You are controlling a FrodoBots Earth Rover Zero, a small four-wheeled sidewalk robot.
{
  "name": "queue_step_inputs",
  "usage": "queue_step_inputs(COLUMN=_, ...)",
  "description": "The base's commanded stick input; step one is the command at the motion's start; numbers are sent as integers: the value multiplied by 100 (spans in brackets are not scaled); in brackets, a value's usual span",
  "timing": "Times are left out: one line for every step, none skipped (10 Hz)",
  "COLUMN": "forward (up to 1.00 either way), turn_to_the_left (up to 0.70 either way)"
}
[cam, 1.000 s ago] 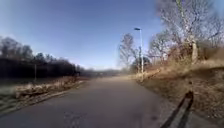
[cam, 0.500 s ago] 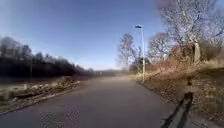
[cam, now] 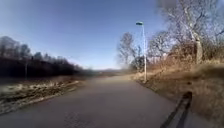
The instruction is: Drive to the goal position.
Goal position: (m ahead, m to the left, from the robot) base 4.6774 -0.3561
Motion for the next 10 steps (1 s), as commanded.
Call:
queue_step_inputs(forward=85, turn_to_the_left=0)
queue_step_inputs(forward=85, turn_to_the_left=0)
queue_step_inputs(forward=85, turn_to_the_left=0)
queue_step_inputs(forward=85, turn_to_the_left=0)
queue_step_inputs(forward=85, turn_to_the_left=0)
queue_step_inputs(forward=85, turn_to_the_left=0)
queue_step_inputs(forward=85, turn_to_the_left=0)
queue_step_inputs(forward=85, turn_to_the_left=0)
queue_step_inputs(forward=85, turn_to_the_left=0)
queue_step_inputs(forward=85, turn_to_the_left=0)
